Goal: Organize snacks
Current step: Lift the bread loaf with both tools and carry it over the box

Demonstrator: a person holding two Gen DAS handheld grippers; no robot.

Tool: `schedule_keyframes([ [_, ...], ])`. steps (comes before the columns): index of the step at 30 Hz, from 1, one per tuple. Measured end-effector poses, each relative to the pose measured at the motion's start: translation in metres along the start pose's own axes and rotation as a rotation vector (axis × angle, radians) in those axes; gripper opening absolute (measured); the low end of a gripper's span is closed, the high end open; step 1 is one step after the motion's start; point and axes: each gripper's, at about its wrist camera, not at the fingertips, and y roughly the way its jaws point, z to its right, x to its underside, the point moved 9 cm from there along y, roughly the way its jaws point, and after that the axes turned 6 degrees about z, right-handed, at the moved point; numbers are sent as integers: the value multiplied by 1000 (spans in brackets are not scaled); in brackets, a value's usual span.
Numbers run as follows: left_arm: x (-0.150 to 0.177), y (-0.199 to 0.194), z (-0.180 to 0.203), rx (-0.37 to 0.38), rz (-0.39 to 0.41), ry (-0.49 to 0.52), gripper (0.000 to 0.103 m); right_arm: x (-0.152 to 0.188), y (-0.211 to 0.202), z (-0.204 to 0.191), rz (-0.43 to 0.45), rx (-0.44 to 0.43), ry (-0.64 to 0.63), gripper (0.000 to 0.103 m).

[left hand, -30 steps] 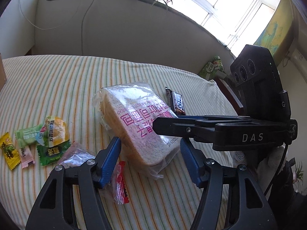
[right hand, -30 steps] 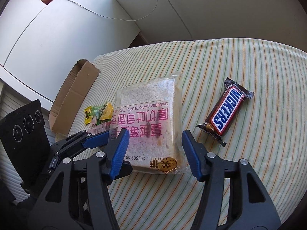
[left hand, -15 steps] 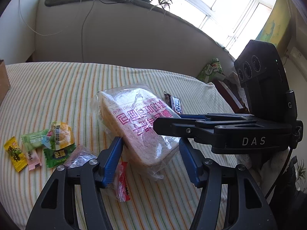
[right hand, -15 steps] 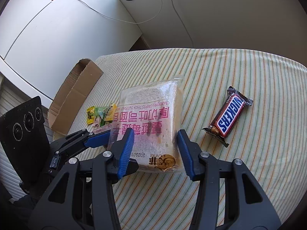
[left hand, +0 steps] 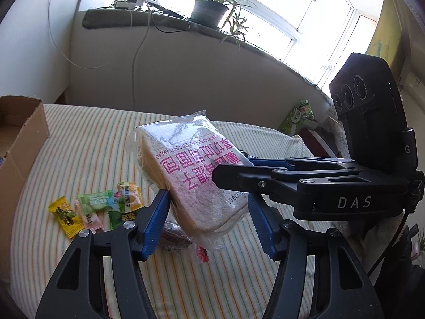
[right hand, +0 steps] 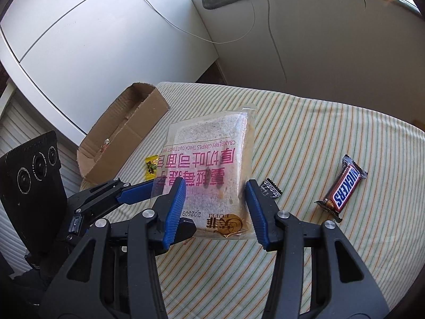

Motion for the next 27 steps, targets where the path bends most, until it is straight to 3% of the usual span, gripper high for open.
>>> schedule_keyframes([
  [27, -26, -101, -130, -233, 192, -112, 60, -46, 69, -159, -5, -175, -214, 49],
])
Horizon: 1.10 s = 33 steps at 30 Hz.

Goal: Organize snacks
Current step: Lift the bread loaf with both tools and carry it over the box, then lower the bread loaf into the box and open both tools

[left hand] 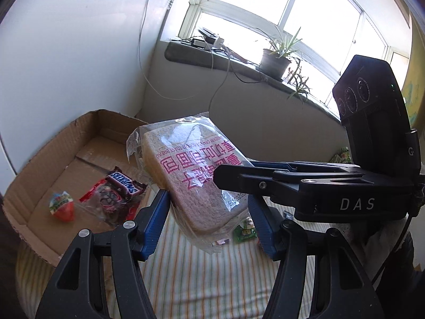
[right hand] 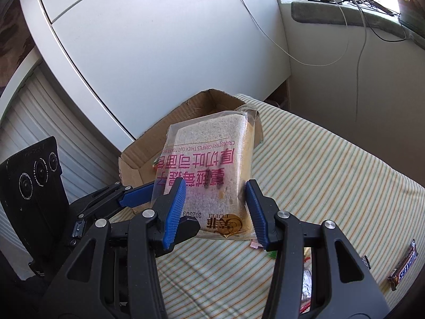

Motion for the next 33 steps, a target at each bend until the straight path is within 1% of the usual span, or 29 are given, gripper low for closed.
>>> schedule_keyframes([
  [8, 0, -19, -44, -80, 24, -50, 60, -8, 37, -41, -32, -60, -54, 49],
  [16, 2, -27, -79, -129, 29, -88, 60, -8, 69, -69, -67, -90, -86, 49],
  [25, 8, -30, -109, -166, 22, -111, 60, -8, 105, -83, -106, -102, -107, 49],
  [33, 11, -27, -124, -189, 10, -122, 60, -7, 128, -87, -130, -110, -113, 49],
])
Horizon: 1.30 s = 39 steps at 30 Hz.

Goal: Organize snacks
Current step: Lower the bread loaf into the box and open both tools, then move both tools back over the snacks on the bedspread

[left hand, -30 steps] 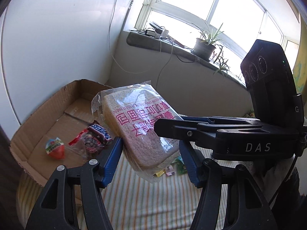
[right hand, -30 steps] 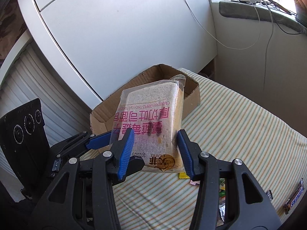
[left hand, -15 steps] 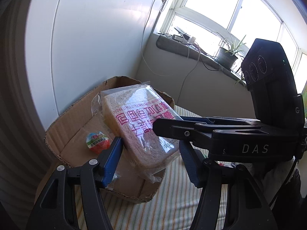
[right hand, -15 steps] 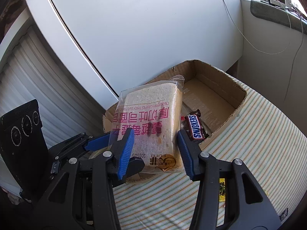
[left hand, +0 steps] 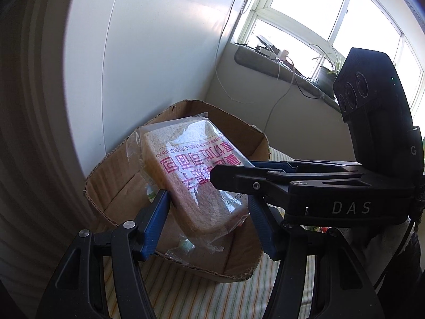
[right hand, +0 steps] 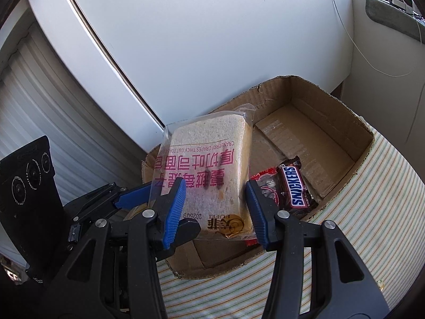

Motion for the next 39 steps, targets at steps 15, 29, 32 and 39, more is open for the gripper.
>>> schedule_keyframes([
  [15, 0, -1, 5, -50, 5, 46, 59, -1, -4, 2, 21, 59, -31, 63],
  [29, 6, -18, 19, -75, 27, 83, 60, 4, -36, 5, 65, 104, -55, 71],
  [32, 6, -22, 23, -73, 36, 81, 60, 9, -48, 8, 73, 130, -69, 71],
  [39, 9, -29, 43, -42, 53, 91, 60, 22, -91, 34, 130, 203, -64, 90],
])
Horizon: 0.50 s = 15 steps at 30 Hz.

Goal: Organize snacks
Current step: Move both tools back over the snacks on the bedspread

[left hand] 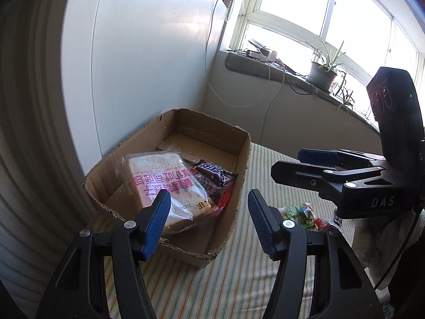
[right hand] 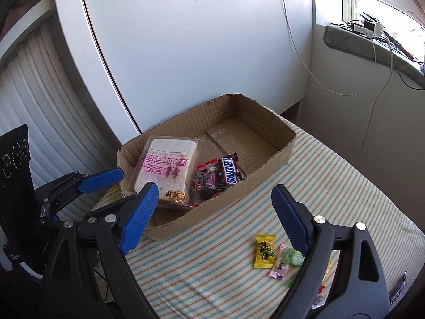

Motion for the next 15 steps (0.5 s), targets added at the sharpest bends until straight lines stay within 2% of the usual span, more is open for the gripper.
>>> schedule_keyframes([
  [5, 6, 1, 23, 57, -6, 8, 60, 13, -28, 35, 10, 52, 54, 100],
  [15, 32, 21, 74, 146, -75, 63, 61, 51, -88, 101, 48, 202, 92, 101],
])
